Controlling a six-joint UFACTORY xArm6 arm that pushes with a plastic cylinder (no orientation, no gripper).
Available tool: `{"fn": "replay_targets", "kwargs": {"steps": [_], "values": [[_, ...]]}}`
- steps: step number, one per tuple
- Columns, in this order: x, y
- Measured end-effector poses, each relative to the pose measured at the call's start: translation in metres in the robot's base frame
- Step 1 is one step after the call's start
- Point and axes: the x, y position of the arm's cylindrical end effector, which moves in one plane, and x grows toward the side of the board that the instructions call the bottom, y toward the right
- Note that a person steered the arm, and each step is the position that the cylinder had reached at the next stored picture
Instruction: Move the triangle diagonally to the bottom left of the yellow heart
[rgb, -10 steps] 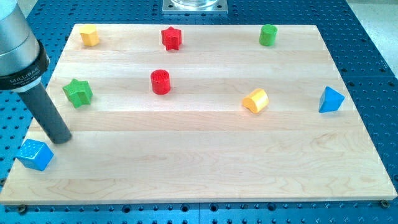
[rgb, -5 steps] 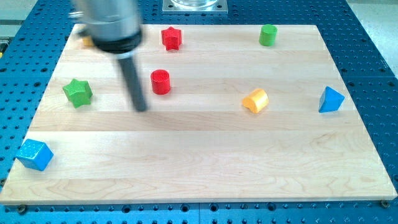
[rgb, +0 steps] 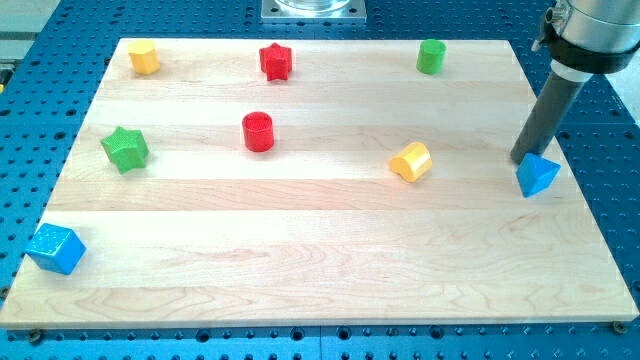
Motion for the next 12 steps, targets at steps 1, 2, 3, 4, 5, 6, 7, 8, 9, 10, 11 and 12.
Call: {"fn": "replay_targets", "kwargs": {"steps": [1,2,3,4,5,6,7,8,9,10,11,12], "values": [[-0.009,0.045],[0.021,0.037],[0.077,-0.091],[0.085,-0.125],[0.085,-0.116],[0.074,-0.116],[0.066,-0.118],[0.081,-0.158],[0.108,-0.217],[0.105,-0.208],[0.081,-0.152],[0.053,-0.176]]}}
